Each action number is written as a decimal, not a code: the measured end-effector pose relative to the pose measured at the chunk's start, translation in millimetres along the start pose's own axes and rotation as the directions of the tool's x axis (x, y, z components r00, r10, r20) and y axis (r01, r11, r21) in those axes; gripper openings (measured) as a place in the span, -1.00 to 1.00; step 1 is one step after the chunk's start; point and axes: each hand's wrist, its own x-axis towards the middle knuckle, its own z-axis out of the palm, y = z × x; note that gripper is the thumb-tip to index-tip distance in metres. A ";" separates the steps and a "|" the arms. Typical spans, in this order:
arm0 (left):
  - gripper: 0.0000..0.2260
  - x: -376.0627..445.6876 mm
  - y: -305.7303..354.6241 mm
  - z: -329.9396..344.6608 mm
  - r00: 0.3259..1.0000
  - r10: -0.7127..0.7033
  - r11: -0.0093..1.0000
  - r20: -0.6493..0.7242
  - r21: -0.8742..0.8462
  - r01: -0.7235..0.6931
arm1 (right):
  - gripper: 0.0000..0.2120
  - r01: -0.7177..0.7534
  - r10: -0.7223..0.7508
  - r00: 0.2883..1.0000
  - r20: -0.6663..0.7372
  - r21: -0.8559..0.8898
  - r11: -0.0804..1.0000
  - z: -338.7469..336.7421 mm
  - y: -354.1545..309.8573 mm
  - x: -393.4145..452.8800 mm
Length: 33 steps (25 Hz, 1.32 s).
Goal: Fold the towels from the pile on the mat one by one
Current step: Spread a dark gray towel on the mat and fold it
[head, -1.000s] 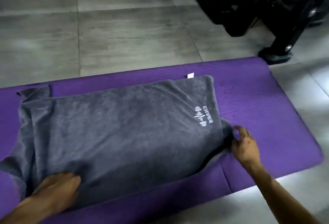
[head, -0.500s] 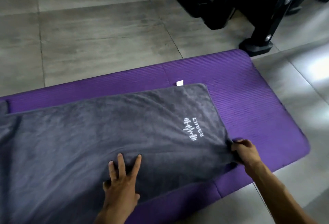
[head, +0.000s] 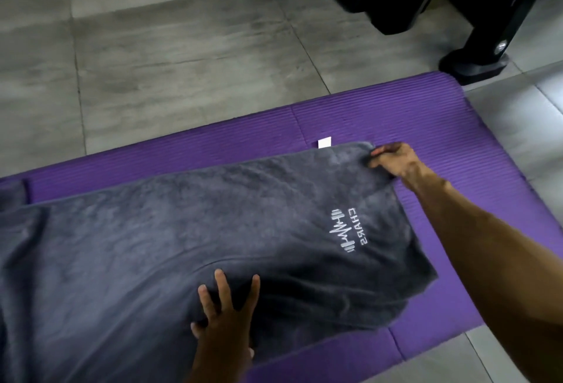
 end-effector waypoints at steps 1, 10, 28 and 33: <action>0.12 0.6 -1.0 6.3 1.000 0.005 1.000 -0.006 0.030 -0.005 | -0.83 0.001 -0.003 0.999 0.044 0.040 0.999 -3.4 -9.5 -0.8; 0.06 2.5 -3.1 11.3 0.999 0.030 0.998 0.035 0.050 -0.031 | -0.83 0.044 -0.029 0.969 0.247 -0.056 0.997 -6.9 -24.4 -5.9; -0.24 -37.8 -61.3 73.2 0.881 0.350 0.933 -0.318 0.031 -0.360 | -0.58 -0.155 0.098 0.960 0.263 0.204 0.967 -28.5 132.6 -172.8; -0.49 -66.8 -158.5 113.7 0.766 0.294 0.953 -0.572 0.232 -0.193 | -0.77 -0.167 0.188 0.939 0.289 -0.093 0.981 -58.0 155.3 -183.6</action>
